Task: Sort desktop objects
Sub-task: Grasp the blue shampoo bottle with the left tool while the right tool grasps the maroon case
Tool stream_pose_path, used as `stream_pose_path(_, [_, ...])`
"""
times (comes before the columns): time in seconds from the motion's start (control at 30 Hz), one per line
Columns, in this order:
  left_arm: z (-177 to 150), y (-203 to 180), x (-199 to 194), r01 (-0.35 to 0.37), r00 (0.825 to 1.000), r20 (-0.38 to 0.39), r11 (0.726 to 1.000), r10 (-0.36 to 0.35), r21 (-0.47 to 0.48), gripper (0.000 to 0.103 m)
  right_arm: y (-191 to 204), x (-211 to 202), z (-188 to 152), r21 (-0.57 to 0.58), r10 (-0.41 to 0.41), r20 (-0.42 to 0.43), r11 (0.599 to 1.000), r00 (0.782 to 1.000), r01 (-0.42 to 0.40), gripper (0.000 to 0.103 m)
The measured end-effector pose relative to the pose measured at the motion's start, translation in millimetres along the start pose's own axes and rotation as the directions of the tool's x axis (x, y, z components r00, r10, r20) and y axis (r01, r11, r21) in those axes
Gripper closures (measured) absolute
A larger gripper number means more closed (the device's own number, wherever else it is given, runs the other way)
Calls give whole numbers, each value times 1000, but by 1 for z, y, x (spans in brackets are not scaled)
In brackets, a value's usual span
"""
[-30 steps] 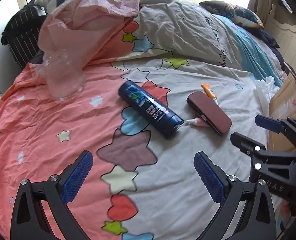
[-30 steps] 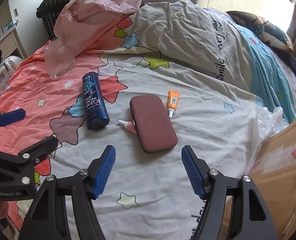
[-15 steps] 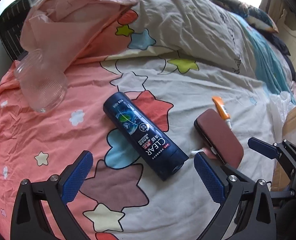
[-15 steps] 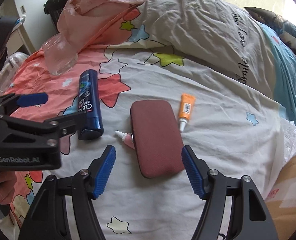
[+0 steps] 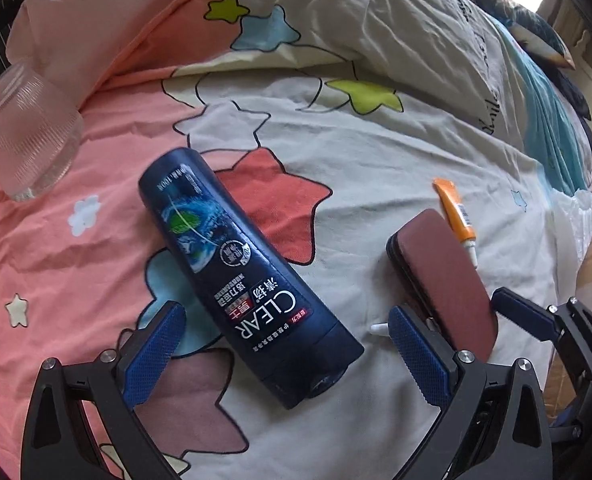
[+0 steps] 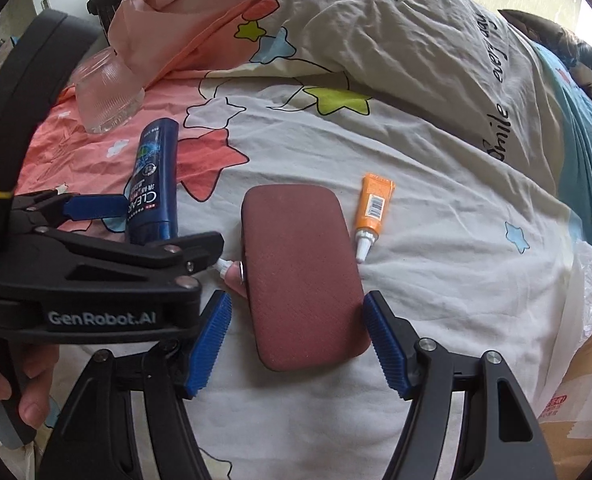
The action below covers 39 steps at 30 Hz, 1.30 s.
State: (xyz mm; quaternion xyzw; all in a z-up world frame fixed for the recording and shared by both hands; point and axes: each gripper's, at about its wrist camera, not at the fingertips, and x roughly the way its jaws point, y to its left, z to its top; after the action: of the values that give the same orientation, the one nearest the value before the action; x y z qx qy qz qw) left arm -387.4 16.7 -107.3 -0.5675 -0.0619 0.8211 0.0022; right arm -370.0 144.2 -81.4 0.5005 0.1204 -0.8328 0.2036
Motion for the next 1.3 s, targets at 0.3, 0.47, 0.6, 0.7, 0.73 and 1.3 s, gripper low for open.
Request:
stream_pose_path(0.3, [-2,3,0,25,999,29,999,-25,22,0,-16,13,4,44,76,-12,996,997,-75,38])
stream_pose_path(0.47, [-3,7,-1,48,998,28,999,-49,24,0,-19,16,3,59,111,2,992,994,-111,34])
stream_pose_path(0.6, [-4,9,-3,63,997,31,997,-64,36,0,-16,16,4,55,100,8,993,995,-101,31])
stream_pose_path(0.7, [-9,12,-6,58,997,42,997,-60,46,13,-16,16,4,53,105,11,993,994,-105,31])
stream_pose_path(0.73, [-9,13,-8,59,997,44,997,-61,50,17,-16,15,4,51,108,12,993,994,-108,31])
stream_pose_path(1.3, [-48,22,-56,113,991,52,982,-122,149,55,-19,12,5,102,129,31,986,991,-131,31])
